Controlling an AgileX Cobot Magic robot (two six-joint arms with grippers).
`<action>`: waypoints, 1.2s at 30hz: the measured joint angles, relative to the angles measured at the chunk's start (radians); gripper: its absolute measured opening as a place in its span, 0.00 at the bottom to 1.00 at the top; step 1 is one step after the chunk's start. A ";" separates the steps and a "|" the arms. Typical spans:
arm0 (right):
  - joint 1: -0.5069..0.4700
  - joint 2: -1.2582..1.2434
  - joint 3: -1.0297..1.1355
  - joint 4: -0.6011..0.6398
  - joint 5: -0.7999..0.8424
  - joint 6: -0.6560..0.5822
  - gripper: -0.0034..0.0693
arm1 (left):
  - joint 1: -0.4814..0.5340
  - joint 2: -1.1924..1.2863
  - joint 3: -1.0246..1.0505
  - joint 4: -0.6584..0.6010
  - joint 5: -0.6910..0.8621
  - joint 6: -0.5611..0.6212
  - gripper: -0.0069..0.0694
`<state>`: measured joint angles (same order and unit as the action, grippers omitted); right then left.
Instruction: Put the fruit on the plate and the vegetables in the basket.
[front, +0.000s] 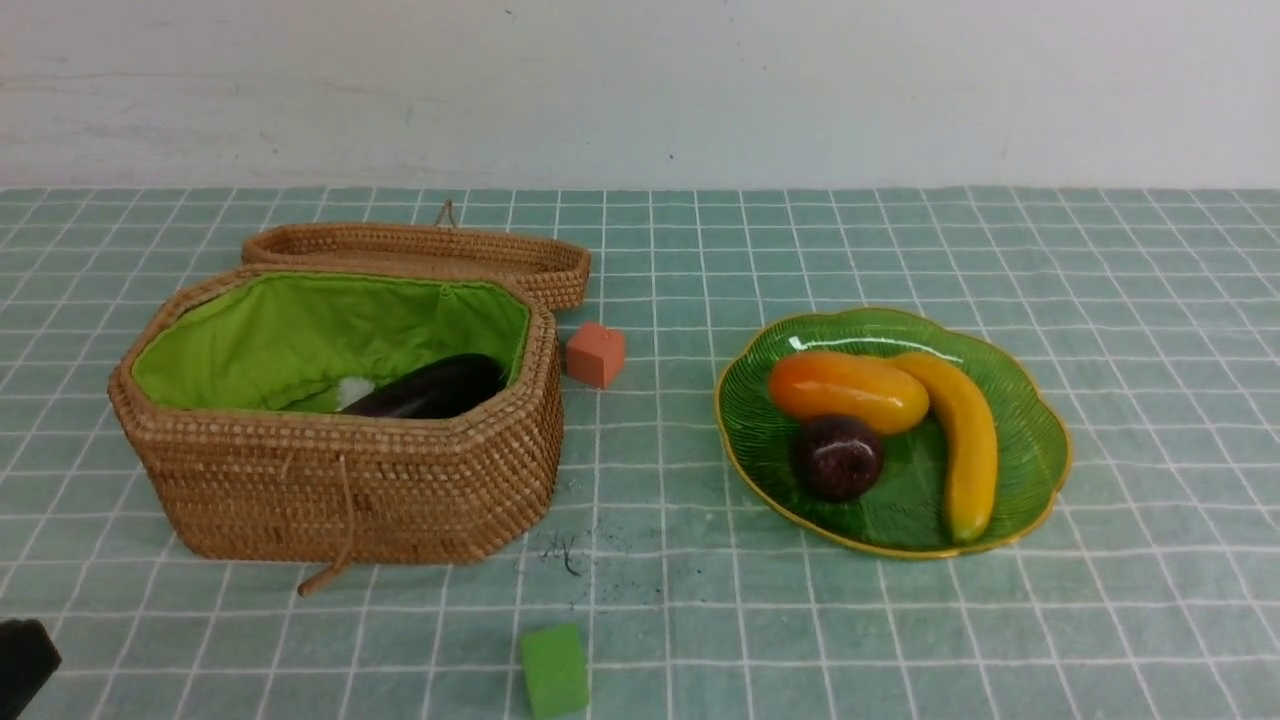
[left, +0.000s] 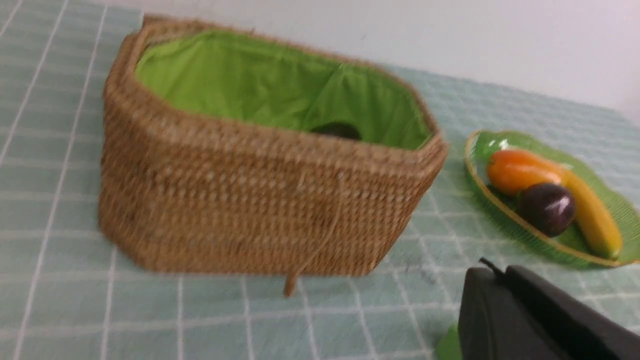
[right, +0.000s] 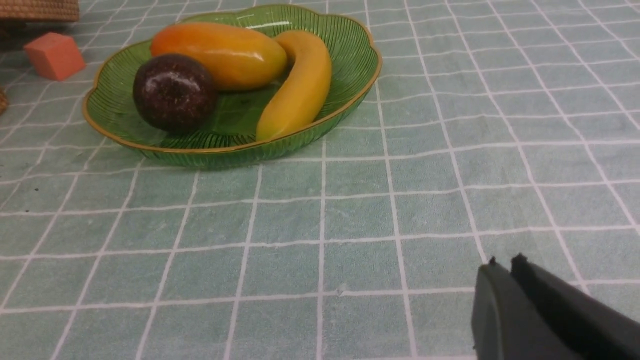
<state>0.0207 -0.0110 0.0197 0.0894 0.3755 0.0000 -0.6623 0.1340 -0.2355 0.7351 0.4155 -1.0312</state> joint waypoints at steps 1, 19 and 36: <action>0.000 0.000 0.000 0.000 0.000 0.000 0.10 | 0.057 -0.001 0.000 -0.030 -0.091 0.058 0.11; 0.000 0.000 0.000 0.003 0.001 0.000 0.13 | 0.543 -0.143 0.265 -0.758 -0.079 0.825 0.07; 0.000 0.000 0.000 0.003 0.001 0.000 0.16 | 0.543 -0.143 0.267 -0.752 -0.032 0.746 0.07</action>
<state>0.0207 -0.0110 0.0197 0.0923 0.3763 0.0000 -0.1198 -0.0090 0.0313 -0.0167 0.3835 -0.2853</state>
